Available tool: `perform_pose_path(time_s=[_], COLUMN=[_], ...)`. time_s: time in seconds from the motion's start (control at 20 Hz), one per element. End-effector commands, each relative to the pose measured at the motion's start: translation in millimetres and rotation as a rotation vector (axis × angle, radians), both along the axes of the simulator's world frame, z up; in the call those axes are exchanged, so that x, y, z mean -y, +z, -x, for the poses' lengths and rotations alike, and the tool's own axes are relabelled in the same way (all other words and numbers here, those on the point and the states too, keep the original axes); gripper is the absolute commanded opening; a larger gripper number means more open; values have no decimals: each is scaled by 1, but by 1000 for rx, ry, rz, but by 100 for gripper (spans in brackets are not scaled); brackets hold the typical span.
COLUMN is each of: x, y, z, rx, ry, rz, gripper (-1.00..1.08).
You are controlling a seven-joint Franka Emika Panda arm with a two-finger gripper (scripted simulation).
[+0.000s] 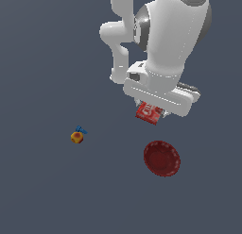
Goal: Pick up a designated object from a clutter of objects.
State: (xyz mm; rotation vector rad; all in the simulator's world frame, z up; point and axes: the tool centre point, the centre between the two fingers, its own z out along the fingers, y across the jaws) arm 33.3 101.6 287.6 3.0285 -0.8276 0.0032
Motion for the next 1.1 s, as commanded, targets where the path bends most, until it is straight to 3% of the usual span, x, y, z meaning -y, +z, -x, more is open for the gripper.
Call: perform_pose_path(time_s=[0.0, 0.55, 1.05], x=[-15, -67, -88], y=[21, 89, 118], z=[-6, -31, -43], rx=[-1, -1, -1], ry=[-1, 0, 0], rz=[0, -2, -3], gripper=[-100, -100, -100])
